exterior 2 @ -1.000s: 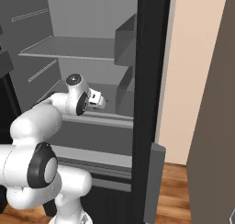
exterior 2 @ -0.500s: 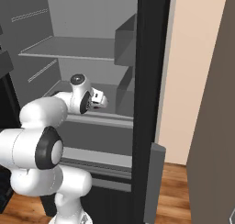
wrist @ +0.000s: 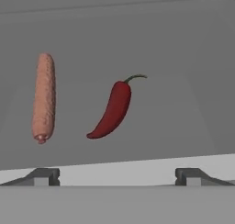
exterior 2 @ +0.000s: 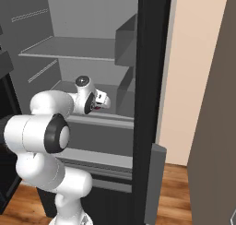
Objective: Move the chili pepper and sausage from the second highest shelf to the top shelf to make space. Then, place the pitcher from the counter on the cleared second highest shelf.
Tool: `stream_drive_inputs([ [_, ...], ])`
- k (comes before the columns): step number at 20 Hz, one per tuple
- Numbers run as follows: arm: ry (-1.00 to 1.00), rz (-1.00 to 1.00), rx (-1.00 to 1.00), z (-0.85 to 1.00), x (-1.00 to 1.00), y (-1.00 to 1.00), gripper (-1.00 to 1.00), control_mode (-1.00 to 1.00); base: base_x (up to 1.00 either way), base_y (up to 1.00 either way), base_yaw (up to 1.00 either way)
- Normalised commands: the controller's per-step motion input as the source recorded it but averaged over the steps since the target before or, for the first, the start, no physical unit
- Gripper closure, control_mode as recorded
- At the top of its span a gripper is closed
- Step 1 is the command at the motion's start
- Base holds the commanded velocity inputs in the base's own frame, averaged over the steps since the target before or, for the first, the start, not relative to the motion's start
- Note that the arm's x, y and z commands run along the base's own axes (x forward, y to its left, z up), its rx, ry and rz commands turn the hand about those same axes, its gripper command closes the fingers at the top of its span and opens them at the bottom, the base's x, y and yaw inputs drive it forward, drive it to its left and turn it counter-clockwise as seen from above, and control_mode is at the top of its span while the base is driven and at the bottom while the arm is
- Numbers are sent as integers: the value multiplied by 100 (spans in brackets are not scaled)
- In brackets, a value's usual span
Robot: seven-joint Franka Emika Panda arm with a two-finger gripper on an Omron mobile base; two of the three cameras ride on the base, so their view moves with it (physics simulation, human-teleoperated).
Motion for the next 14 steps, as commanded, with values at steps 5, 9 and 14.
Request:
stream_drive_inputs([
  [5, 0, 0, 0, -21, 28, 0, -100, -100, 0, 0, 0],
  [9, 0, 0, 0, -21, 26, -1, -100, -100, 0, 0, 0],
  [14, 0, 0, 0, -19, 31, 0, -100, -100, 0, 0, 0],
])
